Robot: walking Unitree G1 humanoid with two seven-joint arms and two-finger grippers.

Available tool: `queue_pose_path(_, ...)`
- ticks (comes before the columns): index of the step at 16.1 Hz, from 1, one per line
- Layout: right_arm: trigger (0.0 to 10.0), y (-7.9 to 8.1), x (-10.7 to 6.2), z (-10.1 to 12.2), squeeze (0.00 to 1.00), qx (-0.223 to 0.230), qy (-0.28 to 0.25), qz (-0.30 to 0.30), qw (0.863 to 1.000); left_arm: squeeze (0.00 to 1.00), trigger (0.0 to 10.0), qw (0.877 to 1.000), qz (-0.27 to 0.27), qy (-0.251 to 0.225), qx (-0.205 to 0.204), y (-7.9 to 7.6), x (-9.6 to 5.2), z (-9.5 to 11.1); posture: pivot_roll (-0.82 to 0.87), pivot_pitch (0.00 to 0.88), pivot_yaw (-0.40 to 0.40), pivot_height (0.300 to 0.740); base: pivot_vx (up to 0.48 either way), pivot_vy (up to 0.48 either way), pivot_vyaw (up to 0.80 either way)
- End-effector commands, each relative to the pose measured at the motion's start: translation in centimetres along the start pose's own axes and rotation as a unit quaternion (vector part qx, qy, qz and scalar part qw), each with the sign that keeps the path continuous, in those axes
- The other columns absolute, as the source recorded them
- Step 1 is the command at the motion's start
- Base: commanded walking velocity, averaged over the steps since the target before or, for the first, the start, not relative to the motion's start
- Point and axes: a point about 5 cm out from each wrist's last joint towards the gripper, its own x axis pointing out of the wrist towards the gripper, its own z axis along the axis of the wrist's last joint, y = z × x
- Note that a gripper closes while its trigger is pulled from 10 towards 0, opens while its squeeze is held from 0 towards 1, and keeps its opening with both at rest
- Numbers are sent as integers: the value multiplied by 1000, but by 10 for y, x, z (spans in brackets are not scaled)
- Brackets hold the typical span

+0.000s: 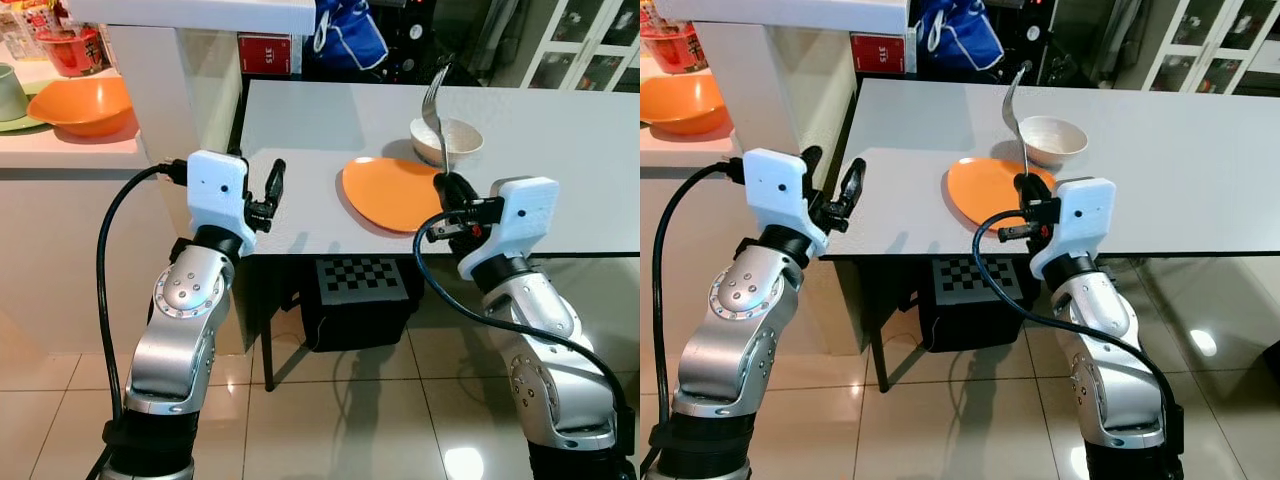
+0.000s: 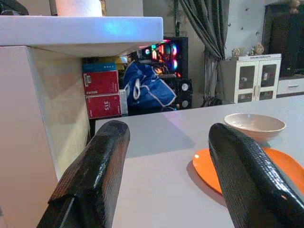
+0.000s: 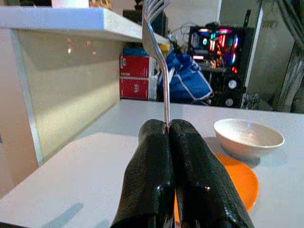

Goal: Setting the table

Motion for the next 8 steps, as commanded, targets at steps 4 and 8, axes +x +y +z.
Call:
queue_pose_path(4, 10000, -3, 3, 4, 0, 0, 3, -10, 1000, 0, 10000, 1000, -5, -14, 0, 0, 4, 5, -54, 0, -31, 740, 209, 0, 0)
queue_pose_path(8, 10000, -4, 3, 1, 0, 8, 14, -13, 1000, 0, 10000, 1000, -4, -18, 1, 2, 6, 6, -38, 0, -36, 740, 363, 0, -516)
